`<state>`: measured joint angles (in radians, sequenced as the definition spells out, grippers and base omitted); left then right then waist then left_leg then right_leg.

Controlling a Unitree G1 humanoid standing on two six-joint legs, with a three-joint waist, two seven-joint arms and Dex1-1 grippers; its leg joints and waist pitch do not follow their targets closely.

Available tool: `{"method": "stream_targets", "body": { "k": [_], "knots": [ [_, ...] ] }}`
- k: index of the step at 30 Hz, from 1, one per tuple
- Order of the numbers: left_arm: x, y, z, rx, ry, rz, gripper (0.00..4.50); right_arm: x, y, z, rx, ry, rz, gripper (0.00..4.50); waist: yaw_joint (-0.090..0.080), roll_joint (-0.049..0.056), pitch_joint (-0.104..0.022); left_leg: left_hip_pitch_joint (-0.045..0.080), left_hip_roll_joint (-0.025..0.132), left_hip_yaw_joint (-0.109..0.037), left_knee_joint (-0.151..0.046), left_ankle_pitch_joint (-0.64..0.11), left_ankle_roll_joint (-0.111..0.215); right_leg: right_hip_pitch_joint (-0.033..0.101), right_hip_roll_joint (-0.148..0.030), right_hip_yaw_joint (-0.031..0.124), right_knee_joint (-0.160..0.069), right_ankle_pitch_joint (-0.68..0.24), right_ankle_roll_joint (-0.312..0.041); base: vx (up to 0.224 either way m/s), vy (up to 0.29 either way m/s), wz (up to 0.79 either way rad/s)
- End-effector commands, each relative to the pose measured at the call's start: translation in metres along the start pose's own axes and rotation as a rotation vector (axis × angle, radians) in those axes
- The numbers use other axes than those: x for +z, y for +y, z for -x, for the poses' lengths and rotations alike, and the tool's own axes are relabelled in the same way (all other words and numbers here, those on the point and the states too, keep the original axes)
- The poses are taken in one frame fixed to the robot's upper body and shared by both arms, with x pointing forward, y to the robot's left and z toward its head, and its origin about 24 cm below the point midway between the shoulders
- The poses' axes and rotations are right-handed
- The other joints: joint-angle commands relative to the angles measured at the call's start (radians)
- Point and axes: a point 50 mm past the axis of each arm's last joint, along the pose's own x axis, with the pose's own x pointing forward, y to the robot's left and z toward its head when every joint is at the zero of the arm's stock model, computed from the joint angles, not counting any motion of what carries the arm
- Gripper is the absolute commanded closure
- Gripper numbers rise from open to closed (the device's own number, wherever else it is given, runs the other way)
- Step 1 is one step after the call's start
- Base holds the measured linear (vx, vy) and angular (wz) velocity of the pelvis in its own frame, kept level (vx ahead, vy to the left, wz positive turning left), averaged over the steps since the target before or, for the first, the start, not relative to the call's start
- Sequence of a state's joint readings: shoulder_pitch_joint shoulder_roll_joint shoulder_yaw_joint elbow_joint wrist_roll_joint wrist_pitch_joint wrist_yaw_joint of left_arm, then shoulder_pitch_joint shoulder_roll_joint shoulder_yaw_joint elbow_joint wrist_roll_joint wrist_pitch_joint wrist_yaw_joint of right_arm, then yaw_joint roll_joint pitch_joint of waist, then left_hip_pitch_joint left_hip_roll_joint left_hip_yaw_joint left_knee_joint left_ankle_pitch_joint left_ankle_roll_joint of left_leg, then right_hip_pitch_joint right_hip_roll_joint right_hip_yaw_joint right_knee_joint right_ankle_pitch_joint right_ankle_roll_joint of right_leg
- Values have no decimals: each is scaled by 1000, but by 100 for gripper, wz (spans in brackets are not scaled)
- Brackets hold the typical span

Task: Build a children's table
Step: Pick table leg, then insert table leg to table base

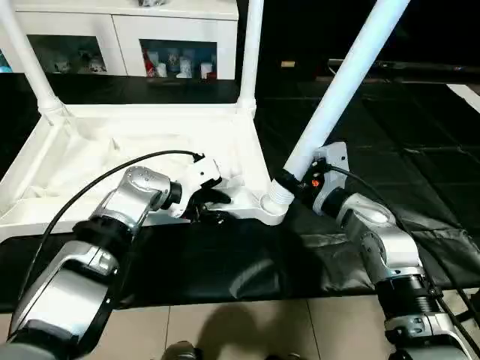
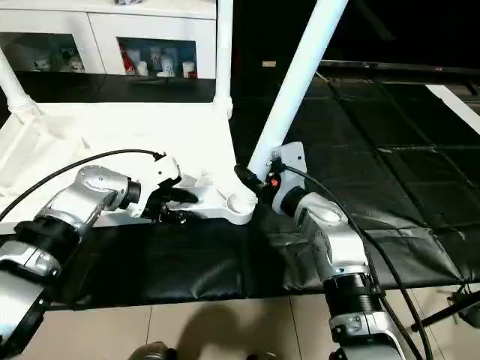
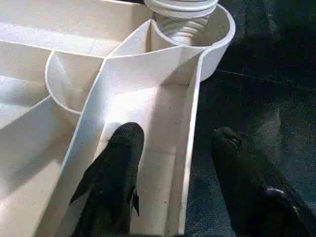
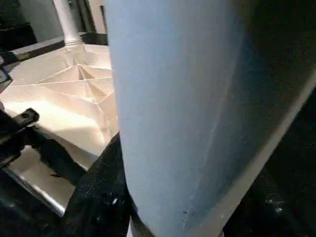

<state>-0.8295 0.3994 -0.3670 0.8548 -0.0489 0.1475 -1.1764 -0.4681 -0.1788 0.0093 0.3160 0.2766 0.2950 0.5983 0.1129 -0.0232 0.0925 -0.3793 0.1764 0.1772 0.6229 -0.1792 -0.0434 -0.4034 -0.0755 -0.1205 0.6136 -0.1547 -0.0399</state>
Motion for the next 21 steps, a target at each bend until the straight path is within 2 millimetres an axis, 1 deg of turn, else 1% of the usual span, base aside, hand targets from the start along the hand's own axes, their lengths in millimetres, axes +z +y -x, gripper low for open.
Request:
{"method": "stream_targets", "body": {
  "k": [1, 3, 4, 5, 6, 8, 10, 14, 15, 16, 19, 21],
  "knots": [
    [5, 2, 1, 1, 0, -20, 232, 3, 3, 0, 22, 4, 22, 260, 0, 17, -100, 24, 69, -30, -83, -222, -31, 59, -109, 75, -76, -264, -185, 0, 0, 0],
    [6, 3, 1, 1, -1, -23, 242, 2, 4, 0, 28, 10, 26, 260, 0, 19, -99, 24, 68, -30, -83, -223, -31, 59, -109, 75, -76, -263, -187, 0, 0, 0],
    [7, 3, 0, -1, -2, -25, 254, 1, 4, 0, 33, 16, 32, 260, 0, 18, -99, 24, 69, -30, -83, -225, -31, 59, -109, 75, -76, -265, -187, 0, 0, 0],
    [7, 3, 0, -1, -2, -25, 254, 1, 4, 0, 33, 16, 32, 260, 0, 18, -99, 24, 68, -30, -83, -226, -31, 59, -109, 75, -77, -269, -187, 0, 0, 0],
    [7, 3, 0, -3, -3, -26, 271, 1, 5, 0, 36, 18, 37, 260, 1, 18, -99, 24, 69, -31, -83, -229, -32, 59, -110, 75, -78, -274, -186, 0, 0, 0],
    [8, 4, -1, -4, 6, -39, 273, 0, 6, -1, 39, 20, 36, 260, 0, 17, -98, 24, 68, -30, -83, -234, -32, 59, -109, 75, -79, -284, -183, 0, 0, 0],
    [8, 5, -1, -6, 12, -44, 306, -1, 7, -1, 43, 22, 34, 260, 1, 18, -98, 24, 68, -31, -83, -235, -31, 59, -110, 75, -82, -296, -177, 0, 0, 0],
    [8, 5, -2, -10, 22, -53, 316, -2, 9, -1, 52, 27, 35, 260, 1, 18, -98, 25, 69, -32, -85, -236, -32, 59, -109, 75, -80, -290, -178, 0, 0, 0],
    [8, 5, -2, -12, 25, -54, 327, -2, 9, -1, 55, 29, 35, 260, 1, 17, -99, 24, 70, -32, -84, -230, -31, 60, -110, 75, -78, -277, -181, 0, 0, 0],
    [8, 5, -2, -14, 28, -54, 339, -3, 10, -1, 56, 32, 36, 260, 2, 21, -99, 24, 70, -32, -84, -227, -31, 60, -111, 76, -77, -270, -185, 0, 0, 0],
    [7, 4, -3, -20, 33, -55, 360, -4, 10, -1, 59, 38, 38, 260, 2, 19, -99, 24, 69, -31, -83, -232, -31, 60, -111, 75, -79, -272, -187, 0, 0, 0],
    [6, 5, -3, -22, 40, -59, 384, -5, 10, -1, 61, 42, 39, 260, 1, 18, -98, 25, 69, -32, -84, -237, -31, 60, -110, 75, -80, -280, -186, 0, 0, 0]
  ]
}}
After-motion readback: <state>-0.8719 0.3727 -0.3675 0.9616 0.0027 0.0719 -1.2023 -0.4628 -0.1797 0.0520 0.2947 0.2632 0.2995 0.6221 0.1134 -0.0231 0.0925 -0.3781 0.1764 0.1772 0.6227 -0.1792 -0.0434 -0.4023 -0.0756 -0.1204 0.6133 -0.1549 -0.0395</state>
